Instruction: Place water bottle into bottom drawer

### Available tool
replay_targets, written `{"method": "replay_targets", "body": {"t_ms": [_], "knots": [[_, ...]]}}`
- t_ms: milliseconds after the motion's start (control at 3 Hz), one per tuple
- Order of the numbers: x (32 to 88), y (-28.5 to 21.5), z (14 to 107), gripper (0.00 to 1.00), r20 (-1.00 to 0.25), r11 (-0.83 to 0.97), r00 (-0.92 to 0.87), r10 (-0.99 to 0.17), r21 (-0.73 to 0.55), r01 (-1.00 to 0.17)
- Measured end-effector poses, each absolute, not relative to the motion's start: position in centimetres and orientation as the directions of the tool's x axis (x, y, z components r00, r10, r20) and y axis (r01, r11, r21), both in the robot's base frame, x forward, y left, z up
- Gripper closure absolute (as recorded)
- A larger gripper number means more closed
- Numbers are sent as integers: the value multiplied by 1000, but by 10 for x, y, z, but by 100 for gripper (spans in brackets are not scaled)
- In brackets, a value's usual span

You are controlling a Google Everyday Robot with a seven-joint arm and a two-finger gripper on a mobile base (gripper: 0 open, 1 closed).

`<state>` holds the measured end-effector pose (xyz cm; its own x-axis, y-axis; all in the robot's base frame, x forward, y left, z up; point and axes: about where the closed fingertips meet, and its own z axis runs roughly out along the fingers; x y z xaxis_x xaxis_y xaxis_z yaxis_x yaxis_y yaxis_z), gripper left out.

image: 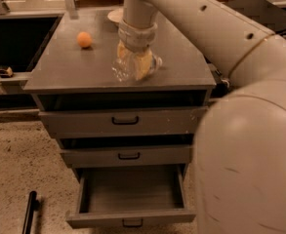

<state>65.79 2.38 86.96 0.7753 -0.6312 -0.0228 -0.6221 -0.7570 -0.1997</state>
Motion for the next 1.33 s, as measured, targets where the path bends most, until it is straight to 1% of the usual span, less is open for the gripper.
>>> {"method": "replay_targets", "body": {"t_ms": [333,667,1000,1333], "knots": [[609,-19,856,100,-109,-627,649,-753,-183,-757],[563,-55,836,100,-117,-503,511,-852,-95,-859],[529,-78,824,100,-65,-403,404,-913,-21,-915],[503,-77,784,100,-147,-371,363,-920,30,-928]]}}
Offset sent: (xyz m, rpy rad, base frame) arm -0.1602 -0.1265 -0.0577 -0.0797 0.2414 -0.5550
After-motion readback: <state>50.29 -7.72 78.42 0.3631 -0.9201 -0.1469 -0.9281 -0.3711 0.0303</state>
